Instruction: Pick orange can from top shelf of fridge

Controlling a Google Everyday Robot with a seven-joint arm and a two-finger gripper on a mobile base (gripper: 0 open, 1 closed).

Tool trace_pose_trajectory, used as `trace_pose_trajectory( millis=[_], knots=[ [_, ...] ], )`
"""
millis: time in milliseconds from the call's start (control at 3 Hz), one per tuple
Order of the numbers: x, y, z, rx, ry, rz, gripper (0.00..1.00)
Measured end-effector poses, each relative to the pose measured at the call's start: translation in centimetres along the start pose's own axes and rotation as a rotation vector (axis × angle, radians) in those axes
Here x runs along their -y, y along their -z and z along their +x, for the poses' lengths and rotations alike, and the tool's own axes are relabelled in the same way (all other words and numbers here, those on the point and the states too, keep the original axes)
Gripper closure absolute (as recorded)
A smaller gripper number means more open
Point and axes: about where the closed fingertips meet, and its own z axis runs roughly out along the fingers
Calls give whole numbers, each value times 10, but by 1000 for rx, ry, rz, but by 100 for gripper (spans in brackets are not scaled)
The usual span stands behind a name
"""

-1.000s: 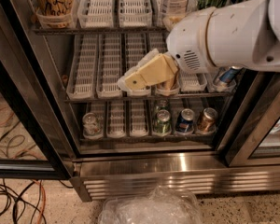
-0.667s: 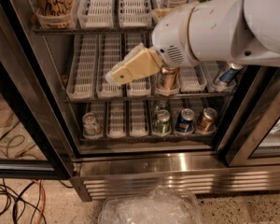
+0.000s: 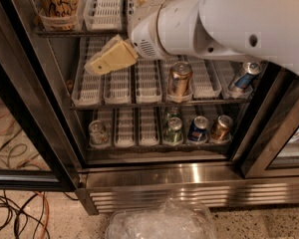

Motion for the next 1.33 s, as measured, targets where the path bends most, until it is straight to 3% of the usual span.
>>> trace_pose_trajectory(
  millis=[667,1000,1333],
  knots=[
    [-1,0,-3,29,-13,3,0],
    [4,-7,-16,135,-45,25,0],
    [-20,-22,-42,223,-21,-5,0]
  ],
)
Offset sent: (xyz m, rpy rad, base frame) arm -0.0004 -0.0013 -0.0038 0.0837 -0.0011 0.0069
